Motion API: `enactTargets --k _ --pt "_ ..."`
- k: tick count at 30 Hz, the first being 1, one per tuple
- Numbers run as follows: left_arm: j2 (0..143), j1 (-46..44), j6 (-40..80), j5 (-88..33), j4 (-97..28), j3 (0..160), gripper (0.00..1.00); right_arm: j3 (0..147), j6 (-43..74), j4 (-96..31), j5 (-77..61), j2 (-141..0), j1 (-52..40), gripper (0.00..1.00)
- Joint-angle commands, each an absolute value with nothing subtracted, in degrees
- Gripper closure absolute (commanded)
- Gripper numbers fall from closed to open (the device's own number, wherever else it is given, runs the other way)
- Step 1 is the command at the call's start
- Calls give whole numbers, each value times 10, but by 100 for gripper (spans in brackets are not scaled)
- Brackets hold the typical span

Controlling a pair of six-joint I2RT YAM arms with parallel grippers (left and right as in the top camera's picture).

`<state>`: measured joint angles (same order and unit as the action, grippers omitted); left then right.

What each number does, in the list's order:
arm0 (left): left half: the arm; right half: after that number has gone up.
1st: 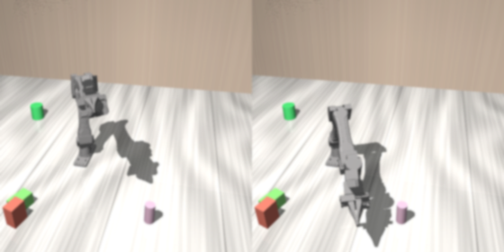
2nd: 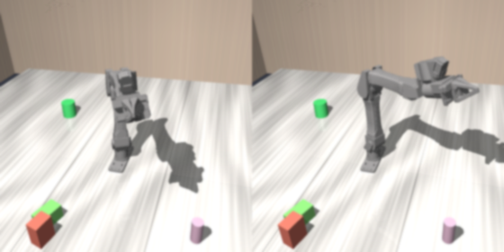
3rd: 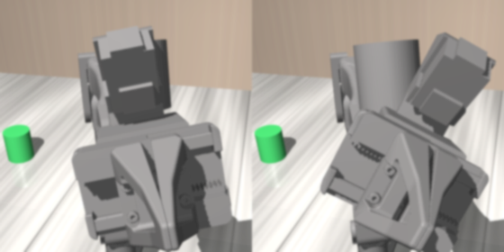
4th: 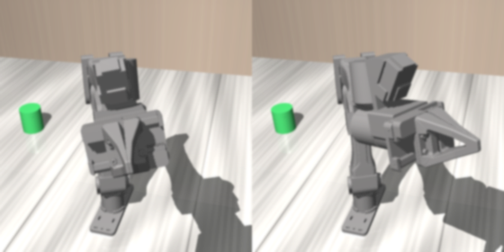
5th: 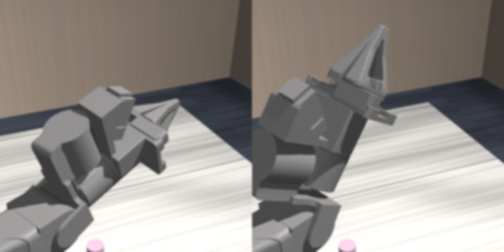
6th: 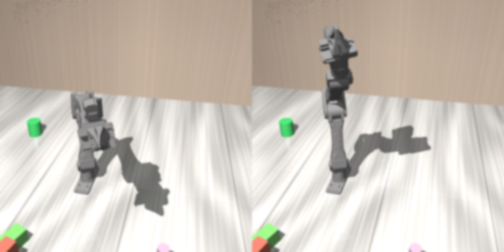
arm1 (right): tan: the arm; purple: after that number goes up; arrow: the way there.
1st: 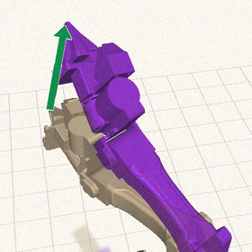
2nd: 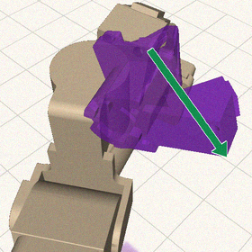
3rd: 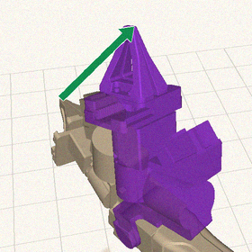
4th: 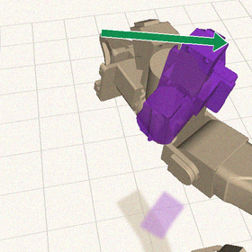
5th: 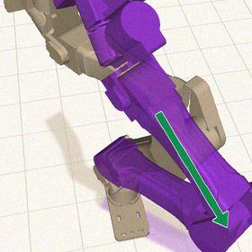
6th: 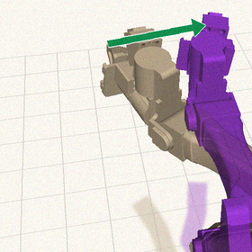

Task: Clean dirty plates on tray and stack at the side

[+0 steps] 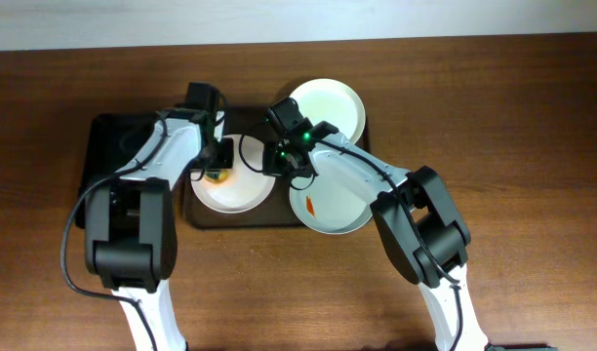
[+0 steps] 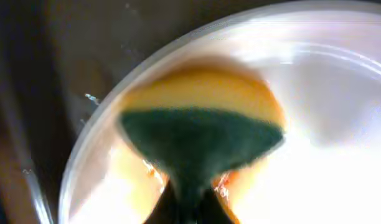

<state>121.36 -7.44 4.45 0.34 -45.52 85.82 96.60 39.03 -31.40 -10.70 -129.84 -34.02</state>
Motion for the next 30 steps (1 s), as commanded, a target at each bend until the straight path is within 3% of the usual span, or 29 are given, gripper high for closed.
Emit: enactTargets --k 1,4,9,13,16,18,21,22,26,28,30 --pt "1266 -77 -121 -185 -559 856 99 972 393 -310 -109 -1306 -340 96" --pt "1267 -75 -176 -216 -571 865 99 972 393 -310 -110 -1306 -340 96" --pt "1267 -45 41 -45 -413 865 99 972 393 -310 -110 -1306 -340 96" --pt "1267 -33 124 100 -462 865 99 972 393 -310 -110 -1306 -340 96" --pt "1266 -36 122 69 -558 866 99 972 393 -310 -110 -1306 -340 96" --pt "1266 -37 79 -31 -595 868 99 972 393 -310 -110 -1306 -340 96" --pt "1266 -37 -82 -239 -550 868 99 972 393 -310 -112 -1306 -340 96" --pt "1266 -37 -87 -255 -529 868 99 972 393 -310 -114 -1306 -340 96" --pt "1266 -37 49 -186 -429 867 99 972 393 -310 -118 -1306 -340 96" --pt "1266 -36 135 -76 -434 868 99 972 393 -310 -118 -1306 -340 96" --pt "1263 -36 174 -41 -464 889 99 972 392 -310 -118 -1306 -340 96"
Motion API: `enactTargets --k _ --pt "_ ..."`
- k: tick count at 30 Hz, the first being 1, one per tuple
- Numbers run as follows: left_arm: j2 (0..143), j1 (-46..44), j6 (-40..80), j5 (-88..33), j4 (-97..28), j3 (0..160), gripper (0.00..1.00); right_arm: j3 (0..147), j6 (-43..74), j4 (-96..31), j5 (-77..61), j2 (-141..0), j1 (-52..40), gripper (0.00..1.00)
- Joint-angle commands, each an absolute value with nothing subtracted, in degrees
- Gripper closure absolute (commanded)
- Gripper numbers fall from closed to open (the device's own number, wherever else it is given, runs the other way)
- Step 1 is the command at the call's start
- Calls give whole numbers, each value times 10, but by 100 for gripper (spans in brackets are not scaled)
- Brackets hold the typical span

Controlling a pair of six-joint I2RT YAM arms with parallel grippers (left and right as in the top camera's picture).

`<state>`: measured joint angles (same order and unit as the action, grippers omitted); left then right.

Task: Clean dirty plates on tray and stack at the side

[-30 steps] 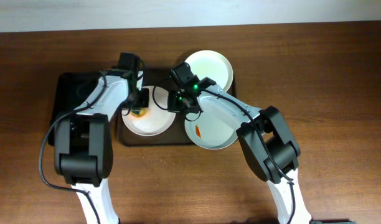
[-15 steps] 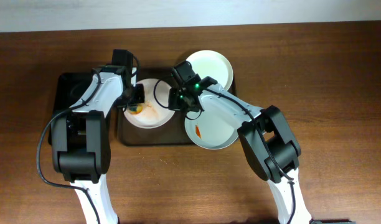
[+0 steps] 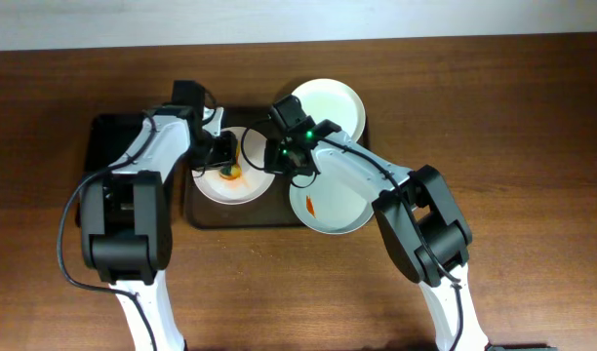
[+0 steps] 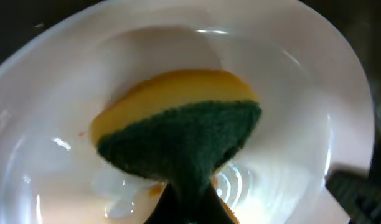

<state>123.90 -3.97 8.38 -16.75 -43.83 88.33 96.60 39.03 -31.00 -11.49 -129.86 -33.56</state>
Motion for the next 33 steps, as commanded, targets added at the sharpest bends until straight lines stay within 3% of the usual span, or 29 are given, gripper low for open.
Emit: enactTargets --k 1,7,8,9,10,11,12,13,14,15,20,25,29,33 --pt "1260 -36 173 -41 -496 923 99 972 392 -311 -117 -1306 -340 96" --pt "1258 -36 173 -36 -677 1222 99 972 392 -323 -78 -1307 -340 94" --pt "1258 -36 173 -37 -684 1239 99 972 392 -322 -72 -1307 -340 85" --pt "1258 -36 173 -39 -691 1251 99 972 392 -318 -68 -1307 -340 64" --pt "1258 -36 171 -47 -696 1251 99 972 392 -313 -68 -1307 -340 51" --pt "1258 -36 171 -51 -704 1250 99 972 392 -306 -66 -1307 -340 45" --pt "1258 -36 171 -51 -715 1250 99 972 392 -303 -55 -1307 -341 45" --pt "1258 -36 171 -51 -717 1250 99 972 389 -301 -53 -1307 -342 54" --pt "1258 -36 171 -51 -720 1250 99 972 388 -300 -53 -1307 -342 84" --pt "1258 -36 171 -51 -721 1250 99 972 388 -302 -54 -1307 -342 96" --pt "1258 -30 132 -51 -759 1249 99 1036 284 -378 -55 -1262 -341 96" --pt "1258 -21 132 -51 -757 1249 99 1164 212 -573 175 -1225 -344 96" --pt "1258 -21 132 -48 -755 1249 99 1170 199 -591 295 -1225 -377 96" --pt "1258 -14 132 -45 -751 1249 99 1170 199 -596 572 -1225 -465 96"
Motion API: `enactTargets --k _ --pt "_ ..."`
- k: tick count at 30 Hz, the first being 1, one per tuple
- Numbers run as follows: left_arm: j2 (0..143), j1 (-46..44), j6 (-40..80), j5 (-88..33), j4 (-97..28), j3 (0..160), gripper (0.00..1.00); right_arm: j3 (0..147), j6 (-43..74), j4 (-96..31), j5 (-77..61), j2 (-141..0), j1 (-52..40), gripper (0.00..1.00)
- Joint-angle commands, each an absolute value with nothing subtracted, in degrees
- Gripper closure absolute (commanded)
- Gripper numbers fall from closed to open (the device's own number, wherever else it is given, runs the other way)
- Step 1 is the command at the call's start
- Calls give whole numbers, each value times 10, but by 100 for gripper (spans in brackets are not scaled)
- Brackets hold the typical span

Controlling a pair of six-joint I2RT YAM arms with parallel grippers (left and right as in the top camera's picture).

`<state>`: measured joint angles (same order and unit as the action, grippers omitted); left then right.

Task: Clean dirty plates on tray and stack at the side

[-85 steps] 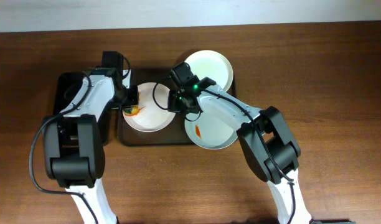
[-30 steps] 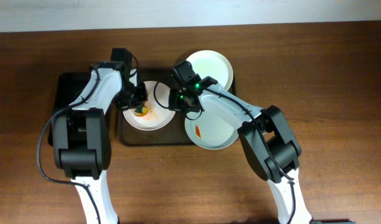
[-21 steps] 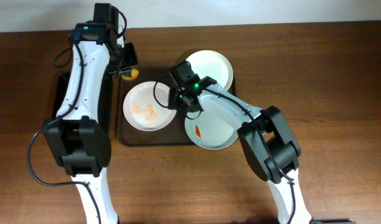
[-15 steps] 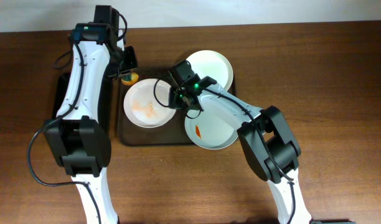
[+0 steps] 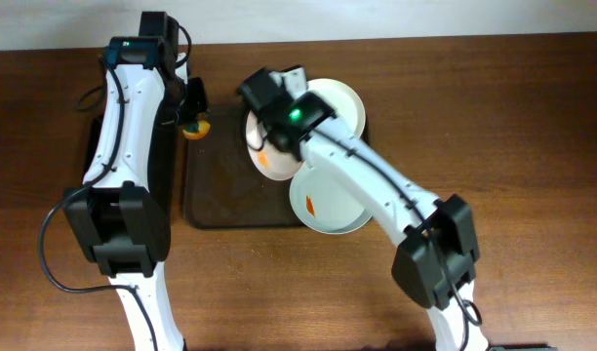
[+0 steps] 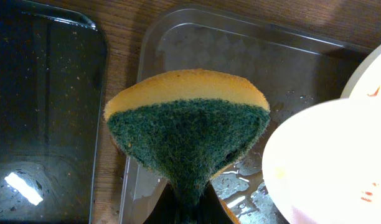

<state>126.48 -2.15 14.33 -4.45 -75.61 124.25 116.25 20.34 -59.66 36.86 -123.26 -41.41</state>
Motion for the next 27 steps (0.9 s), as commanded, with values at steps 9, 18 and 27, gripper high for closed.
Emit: enactTargets --k 9,18,27 --pt "1258 -13 132 -45 -750 1249 99 1170 204 -575 771 -1225 -528 96" --pt "1258 -13 132 -47 -753 1249 99 1164 230 -567 270 -1228 -474 96" --pt "1258 -72 101 -245 -686 1135 99 1146 295 -524 77 -1270 -405 96"
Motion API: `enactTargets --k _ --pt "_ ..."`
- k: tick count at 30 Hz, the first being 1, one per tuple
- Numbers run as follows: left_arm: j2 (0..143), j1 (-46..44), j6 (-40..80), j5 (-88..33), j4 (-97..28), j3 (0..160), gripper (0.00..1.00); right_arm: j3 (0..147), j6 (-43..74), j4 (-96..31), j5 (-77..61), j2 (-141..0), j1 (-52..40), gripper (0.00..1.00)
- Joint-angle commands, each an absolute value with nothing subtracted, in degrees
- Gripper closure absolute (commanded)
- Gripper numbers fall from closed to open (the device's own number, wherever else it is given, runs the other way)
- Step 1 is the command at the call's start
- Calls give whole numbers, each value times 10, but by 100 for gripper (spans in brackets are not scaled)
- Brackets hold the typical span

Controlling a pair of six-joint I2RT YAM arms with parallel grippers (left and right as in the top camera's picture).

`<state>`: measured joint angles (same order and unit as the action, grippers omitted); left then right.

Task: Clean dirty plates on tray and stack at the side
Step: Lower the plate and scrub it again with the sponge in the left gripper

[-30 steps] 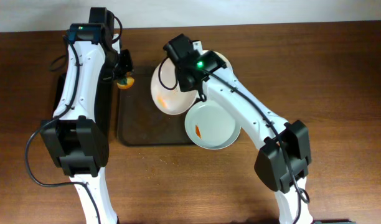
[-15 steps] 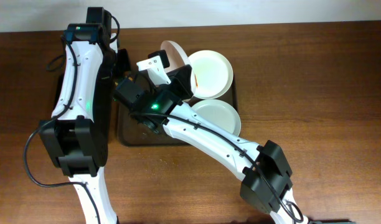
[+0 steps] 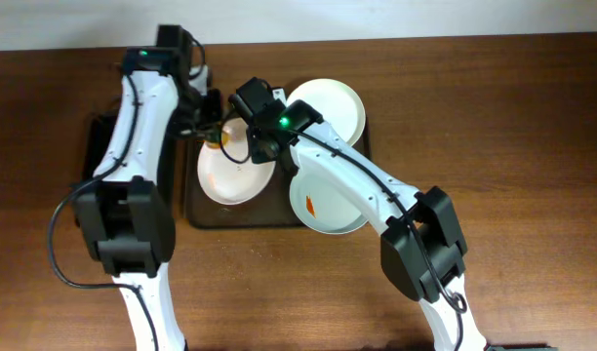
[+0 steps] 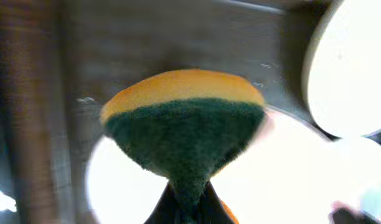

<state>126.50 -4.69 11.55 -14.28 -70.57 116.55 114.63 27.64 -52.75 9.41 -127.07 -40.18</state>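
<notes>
My left gripper (image 4: 189, 208) is shut on a sponge (image 4: 184, 130) with a yellow back and a green scouring face. In the overhead view the sponge (image 3: 215, 136) hangs over the far rim of a white plate (image 3: 235, 168) above the left half of the dark tray (image 3: 242, 214). My right gripper (image 3: 254, 138) is at that plate's far rim, shut on it. Faint orange smears show on the plate. Two more white plates lie on the tray's right: one at the back (image 3: 330, 107), and a front one (image 3: 330, 203) with an orange scrap (image 3: 309, 207).
A black tray (image 3: 97, 146) lies on the brown wooden table (image 3: 494, 146) left of the dark tray. My left arm runs along it. My right arm crosses over the two right-hand plates.
The plate in my right gripper has moved from the tray's back middle to over its left half. My left gripper brought the sponge from beside the tray's left edge to the plate's far rim.
At first the sponge pressed on the dirty plate at the tray's left, my right gripper at its rim. A second later it still rubbed an orange stain there. Then sponge and plate were apart, the plate raised at the back. Now they meet again.
</notes>
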Motion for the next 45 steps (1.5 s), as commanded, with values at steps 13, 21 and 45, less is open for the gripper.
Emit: enactTargets --k 13,21,45 --pt "1258 -96 90 -255 -658 1042 99 1198 290 -538 57 -1270 -371 96" --pt "1258 -88 80 -156 -692 1035 99 1131 207 -574 -169 -1280 -310 51" --pt "1258 -88 79 -156 -654 1005 99 1130 185 -525 -355 -1394 -273 96"
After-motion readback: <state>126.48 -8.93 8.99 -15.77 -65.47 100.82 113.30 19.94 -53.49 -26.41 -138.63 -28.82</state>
